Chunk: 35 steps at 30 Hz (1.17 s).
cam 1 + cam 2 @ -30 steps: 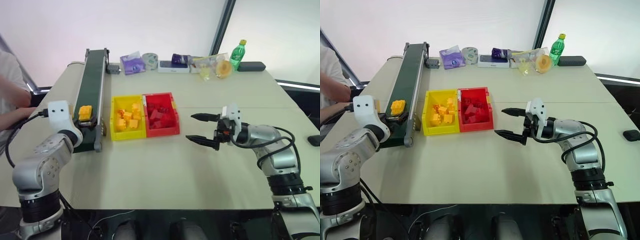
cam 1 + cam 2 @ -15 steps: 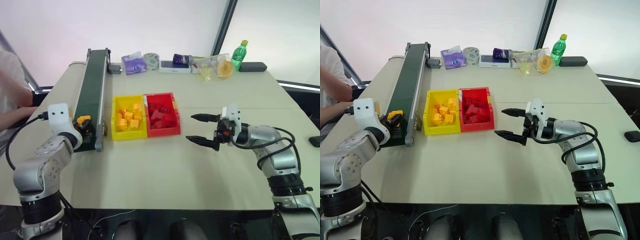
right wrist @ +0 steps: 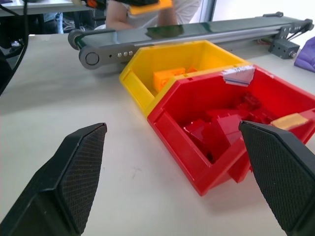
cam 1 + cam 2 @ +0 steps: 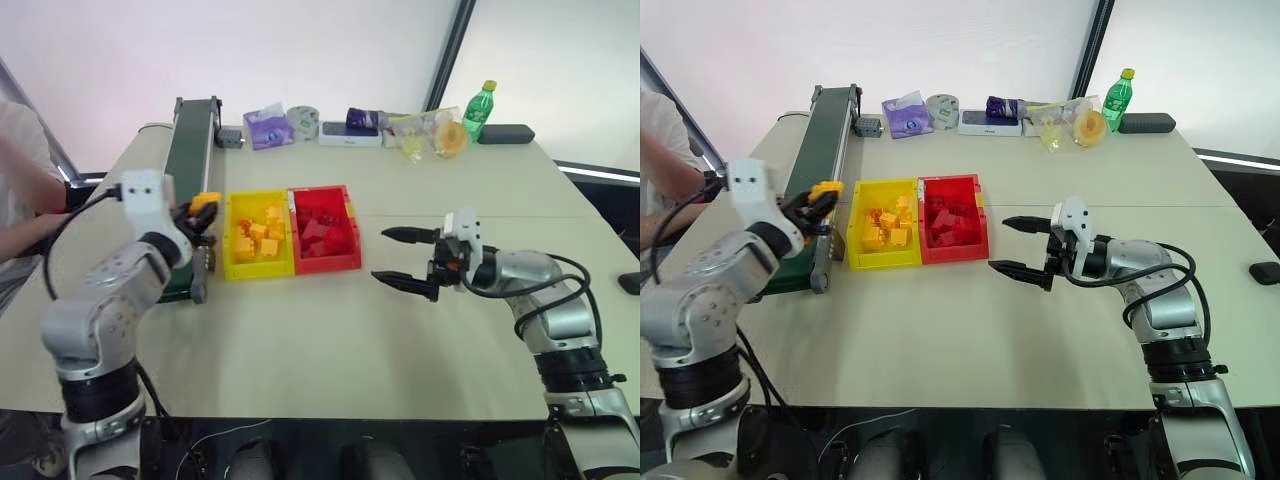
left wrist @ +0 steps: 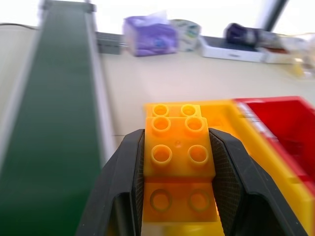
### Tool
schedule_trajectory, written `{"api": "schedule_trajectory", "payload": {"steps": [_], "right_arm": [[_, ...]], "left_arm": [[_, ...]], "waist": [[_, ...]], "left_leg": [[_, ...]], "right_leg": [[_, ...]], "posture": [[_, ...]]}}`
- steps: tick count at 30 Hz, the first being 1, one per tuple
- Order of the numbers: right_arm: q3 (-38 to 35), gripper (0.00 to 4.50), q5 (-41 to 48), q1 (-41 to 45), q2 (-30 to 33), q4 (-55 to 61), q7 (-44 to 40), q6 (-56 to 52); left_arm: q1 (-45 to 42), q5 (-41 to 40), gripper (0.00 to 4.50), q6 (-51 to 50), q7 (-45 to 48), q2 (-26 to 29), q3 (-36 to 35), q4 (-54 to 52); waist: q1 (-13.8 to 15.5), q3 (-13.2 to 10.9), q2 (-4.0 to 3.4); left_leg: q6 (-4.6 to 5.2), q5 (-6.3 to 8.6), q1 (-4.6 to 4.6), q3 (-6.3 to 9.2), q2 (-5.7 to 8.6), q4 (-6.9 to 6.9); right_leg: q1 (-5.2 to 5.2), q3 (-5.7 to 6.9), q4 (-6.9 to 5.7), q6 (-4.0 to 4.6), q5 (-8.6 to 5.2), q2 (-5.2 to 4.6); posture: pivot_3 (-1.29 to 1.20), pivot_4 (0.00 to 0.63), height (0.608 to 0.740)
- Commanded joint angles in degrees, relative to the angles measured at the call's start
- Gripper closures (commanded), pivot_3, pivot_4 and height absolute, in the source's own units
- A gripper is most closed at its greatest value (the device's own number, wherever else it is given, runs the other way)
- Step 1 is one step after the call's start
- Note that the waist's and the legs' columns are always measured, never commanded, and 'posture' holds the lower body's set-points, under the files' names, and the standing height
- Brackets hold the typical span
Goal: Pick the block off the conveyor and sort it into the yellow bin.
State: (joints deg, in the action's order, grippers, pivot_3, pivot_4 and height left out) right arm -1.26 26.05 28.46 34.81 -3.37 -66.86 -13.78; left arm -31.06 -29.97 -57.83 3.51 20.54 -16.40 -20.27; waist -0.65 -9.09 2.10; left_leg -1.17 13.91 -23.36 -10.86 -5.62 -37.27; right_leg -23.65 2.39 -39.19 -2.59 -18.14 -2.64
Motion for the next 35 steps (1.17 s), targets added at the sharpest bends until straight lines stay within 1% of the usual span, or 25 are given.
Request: {"api": "schedule_trajectory", "payload": {"steps": [1,3,5,7,9,11,12,14,15,16,18,20,22,24,26,28,30,32,35], "right_arm": [[-1.69,0.00,1.35,0.11,0.05,3.27,0.99,-0.11],[-1.99,0.00,1.41,-0.38,0.34,3.89,1.36,-0.21],[-2.22,0.00,1.48,-0.78,0.58,4.36,1.70,-0.34],[-2.57,0.00,1.65,-1.28,0.87,4.93,1.96,-0.54],[-2.88,0.00,1.81,-1.66,1.01,5.43,2.16,-0.78],[-3.02,0.00,1.74,-1.95,0.94,5.77,2.37,-0.87],[-3.00,0.00,1.66,-2.04,0.87,5.82,2.45,-0.84],[-2.95,0.00,1.59,-2.13,0.81,5.83,2.55,-0.77],[-2.87,0.00,1.57,-2.06,0.76,5.74,2.57,-0.76],[-2.80,0.00,1.53,-1.96,0.75,5.58,2.50,-0.70],[-2.75,0.00,1.48,-1.82,0.80,5.26,2.31,-0.57],[-2.71,0.00,1.39,-1.58,0.83,4.73,2.04,-0.41],[-2.68,0.00,1.35,-1.39,0.82,4.25,1.80,-0.32],[-2.48,0.00,1.17,-1.03,0.78,3.59,1.42,-0.14],[-2.39,0.00,1.05,-0.75,0.74,3.08,1.18,-0.01],[-2.11,0.00,0.74,-0.15,0.72,2.13,0.63,0.30],[-1.84,0.00,0.50,0.46,0.69,1.28,0.11,0.59],[-1.61,0.00,0.32,0.98,0.60,0.67,-0.36,0.83],[-1.31,0.00,0.07,1.76,0.39,-0.16,-0.91,1.04]], "left_arm": [[-3.32,3.12,3.20,4.21,-0.81,-2.40,3.94,3.10],[-4.28,4.76,3.20,4.99,-1.20,-3.74,6.07,5.26],[-4.62,5.82,3.20,5.62,-1.44,-4.55,6.65,6.78],[-4.43,6.49,3.20,5.76,-1.43,-4.91,6.74,7.92],[-4.17,5.47,3.20,7.20,-0.43,-5.98,5.46,8.66],[-4.44,4.49,2.14,7.74,-0.06,-6.82,4.05,9.49],[-4.49,5.15,1.77,8.07,0.14,-6.38,4.45,9.50],[-4.49,5.67,0.75,8.27,0.40,-6.11,4.61,9.25],[-4.02,6.25,0.23,8.67,0.89,-5.08,4.77,8.29],[-3.33,5.40,0.06,9.02,2.50,-4.04,4.22,6.80],[-2.47,3.66,0.06,9.36,4.56,-2.93,3.10,4.87],[-0.39,-2.57,0.06,8.68,9.55,-0.61,-1.99,0.57],[1.99,-7.67,0.06,6.08,13.40,2.82,-5.81,-2.09],[6.03,-9.70,0.06,6.03,17.97,8.98,-10.34,-3.08],[8.36,-11.88,0.06,5.43,20.29,12.63,-13.10,-2.82],[14.94,-9.16,0.06,10.22,26.97,18.54,-15.37,-1.60],[20.03,-7.39,0.06,13.62,31.44,22.63,-17.36,0.20],[23.29,-6.98,0.06,15.71,33.54,24.35,-19.25,2.17],[28.04,-6.23,0.06,20.25,37.27,25.49,-22.77,4.82]], "waist": [[-0.02,0.00,0.00],[-0.03,0.00,0.00],[-0.09,0.00,0.00],[-0.28,0.00,0.00],[-0.25,-0.01,-0.01],[-0.12,-0.01,0.00],[-0.11,-0.01,0.00],[-0.05,-0.01,0.00],[-0.03,-0.01,0.00],[-0.06,-0.01,0.00],[-0.21,-0.01,-0.01],[-0.32,-0.01,-0.01],[-0.56,-0.01,-0.01],[-0.54,-0.02,-0.02],[-0.54,-0.02,-0.02],[-0.37,-0.02,-0.02],[-0.30,-0.02,-0.04],[-0.02,-0.02,-0.04],[-0.14,-0.02,-0.04]], "left_leg": [[0.00,0.00,0.00,0.00,0.00,0.00],[0.00,0.00,0.00,0.00,0.00,0.00],[0.00,0.00,-0.01,0.00,0.00,0.00],[0.00,0.00,0.00,-0.01,-0.01,0.02],[-0.01,-0.01,0.00,0.00,-0.04,0.02],[-0.01,-0.01,0.00,0.00,-0.03,0.01],[-0.01,-0.01,0.00,0.00,-0.03,0.00],[-0.01,-0.01,0.00,0.00,-0.02,-0.01],[-0.01,-0.01,0.00,0.00,-0.02,-0.01],[-0.01,-0.01,0.00,0.00,-0.02,-0.01],[-0.01,-0.01,0.00,0.00,-0.02,0.00],[-0.01,-0.01,0.00,-0.01,-0.05,0.01],[-0.02,-0.01,0.00,-0.01,-0.12,0.05],[-0.04,-0.02,0.00,-0.01,-0.11,0.06],[-0.04,-0.02,0.03,-0.01,-0.11,0.06],[-0.04,-0.02,0.03,-0.01,-0.11,0.05],[-0.03,-0.02,0.03,-0.02,-0.10,0.07],[-0.03,-0.01,0.02,-0.01,-0.10,0.08],[0.00,0.01,0.02,-0.01,-0.10,0.08]], "right_leg": [[0.00,0.00,0.00,0.00,0.00,0.00],[0.00,0.00,0.00,0.00,0.00,0.00],[-0.01,0.00,0.01,0.00,0.00,0.02],[-0.02,-0.01,0.01,0.00,0.00,0.03],[-0.03,-0.01,0.01,0.00,0.00,0.07],[-0.02,-0.01,0.00,0.00,0.00,0.06],[-0.01,-0.01,0.00,0.00,0.00,0.05],[-0.01,0.00,0.00,-0.01,0.00,0.05],[-0.01,0.00,0.00,-0.01,0.00,0.05],[-0.01,0.00,0.00,-0.01,0.00,0.05],[-0.01,0.00,0.00,-0.01,0.00,0.05],[-0.02,0.00,0.00,-0.01,0.00,0.06],[-0.04,-0.01,0.00,0.00,0.00,0.07],[-0.05,-0.01,0.00,0.00,-0.01,0.08],[-0.04,-0.01,0.00,0.00,-0.01,0.08],[-0.03,-0.01,0.00,0.00,-0.01,0.05],[-0.04,0.00,0.01,0.01,-0.01,-0.01],[-0.04,0.03,0.02,0.02,-0.02,-0.03],[-0.04,0.03,0.03,0.04,-0.02,-0.12]], "posture": [[0.00,0.150,0.740],[0.00,0.150,0.740],[0.00,0.150,0.740],[0.00,0.150,0.740],[0.00,0.150,0.740],[0.00,0.150,0.740],[0.00,0.150,0.740],[0.00,0.150,0.740],[0.00,0.150,0.740],[0.00,0.150,0.740],[0.00,0.150,0.740],[0.00,0.150,0.740],[0.00,0.150,0.740],[0.00,0.150,0.740],[0.00,0.150,0.740],[0.00,0.150,0.740],[0.00,0.150,0.740],[0.00,0.150,0.740],[0.00,0.150,0.740]]}}
